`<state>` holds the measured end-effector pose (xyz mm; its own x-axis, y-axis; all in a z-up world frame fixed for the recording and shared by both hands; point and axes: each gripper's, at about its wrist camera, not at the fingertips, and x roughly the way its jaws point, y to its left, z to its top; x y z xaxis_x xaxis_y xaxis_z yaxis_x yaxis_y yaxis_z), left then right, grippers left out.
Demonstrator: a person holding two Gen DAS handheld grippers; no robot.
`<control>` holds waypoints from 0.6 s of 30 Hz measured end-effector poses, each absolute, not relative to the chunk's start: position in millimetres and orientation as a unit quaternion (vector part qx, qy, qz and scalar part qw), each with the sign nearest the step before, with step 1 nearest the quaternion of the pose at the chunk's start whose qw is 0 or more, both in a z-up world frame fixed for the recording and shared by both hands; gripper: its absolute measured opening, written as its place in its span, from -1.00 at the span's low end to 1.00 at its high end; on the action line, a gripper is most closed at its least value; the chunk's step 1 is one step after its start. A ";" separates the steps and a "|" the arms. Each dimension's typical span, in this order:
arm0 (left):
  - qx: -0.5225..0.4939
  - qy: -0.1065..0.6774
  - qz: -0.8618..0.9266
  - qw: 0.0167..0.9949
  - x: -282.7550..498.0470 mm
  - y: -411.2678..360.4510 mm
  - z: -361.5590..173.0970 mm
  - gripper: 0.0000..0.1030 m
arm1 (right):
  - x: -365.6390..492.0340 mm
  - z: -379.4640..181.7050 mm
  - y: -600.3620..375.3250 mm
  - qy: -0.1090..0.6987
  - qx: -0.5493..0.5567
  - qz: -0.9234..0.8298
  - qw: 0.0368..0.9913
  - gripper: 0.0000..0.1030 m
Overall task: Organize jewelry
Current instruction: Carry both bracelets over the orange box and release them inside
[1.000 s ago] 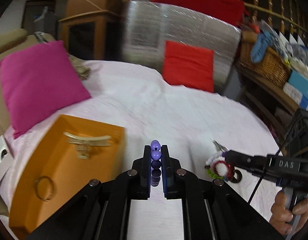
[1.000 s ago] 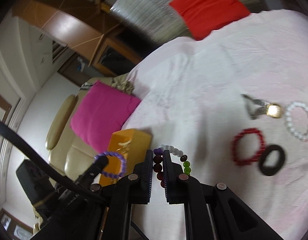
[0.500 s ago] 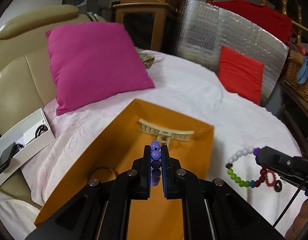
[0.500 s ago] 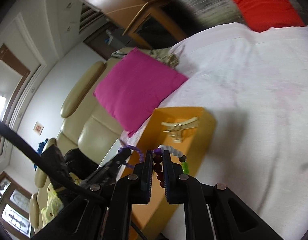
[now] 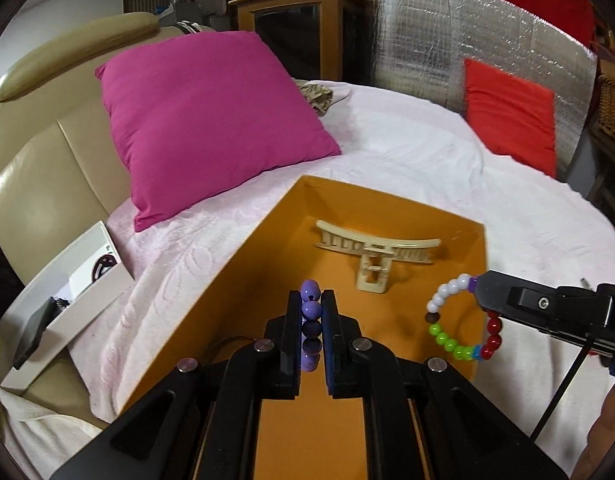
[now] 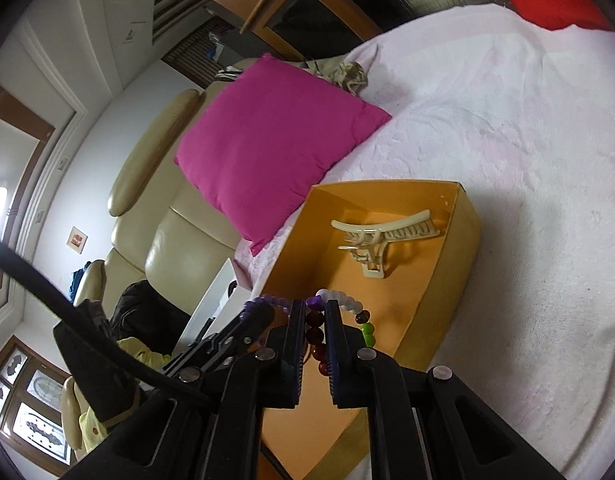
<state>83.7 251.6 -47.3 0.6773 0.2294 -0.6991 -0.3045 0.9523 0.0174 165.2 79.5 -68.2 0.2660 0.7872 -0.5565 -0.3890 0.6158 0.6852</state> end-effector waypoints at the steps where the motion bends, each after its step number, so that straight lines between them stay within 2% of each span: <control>1: -0.047 0.375 0.150 0.914 84.5 252.4 -47.8 -0.82 | 166.5 -70.3 79.8 0.471 0.212 0.382 0.767 -0.79; 18: -0.028 0.380 0.164 0.910 89.8 253.9 -50.6 -0.82 | 177.6 -85.3 85.4 0.486 0.208 0.373 0.762 -0.79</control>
<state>89.8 253.9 -50.6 0.6573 0.2774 -0.7007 -0.3207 0.9444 0.0730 177.6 85.4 -85.3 0.2488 0.7710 -0.5862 -0.3671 0.6351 0.6796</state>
